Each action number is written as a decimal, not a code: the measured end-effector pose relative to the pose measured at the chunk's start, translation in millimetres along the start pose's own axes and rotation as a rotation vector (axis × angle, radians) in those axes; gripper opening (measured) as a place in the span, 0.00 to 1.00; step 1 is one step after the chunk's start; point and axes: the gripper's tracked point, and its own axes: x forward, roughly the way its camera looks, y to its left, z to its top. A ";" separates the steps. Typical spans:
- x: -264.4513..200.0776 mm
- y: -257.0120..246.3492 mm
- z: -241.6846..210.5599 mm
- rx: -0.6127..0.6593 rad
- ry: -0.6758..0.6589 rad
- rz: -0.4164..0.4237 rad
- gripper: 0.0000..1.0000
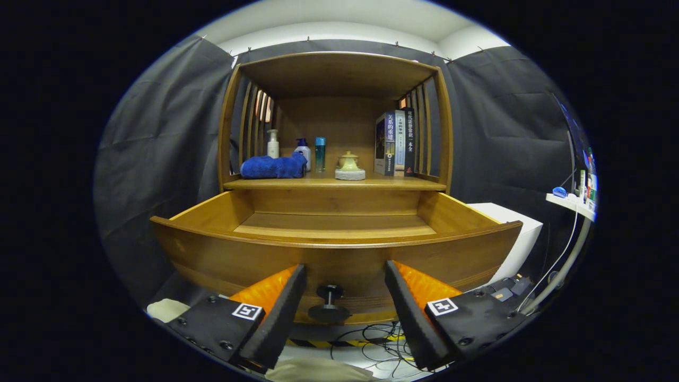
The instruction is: Pull open the drawer, take out the items inside it, and place them on the countertop above the cabinet.
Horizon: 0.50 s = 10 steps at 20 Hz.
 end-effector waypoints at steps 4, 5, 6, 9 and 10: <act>5.8 -1.7 2.6 0.013 -0.008 -0.011 0.97; 8.9 -5.3 4.5 0.012 -0.005 -0.019 0.97; 11.7 -9.6 5.2 0.011 0.005 -0.028 0.96; 24.1 -6.2 9.3 0.012 0.012 -0.008 0.96; 27.5 -7.4 13.0 0.000 0.009 -0.008 0.96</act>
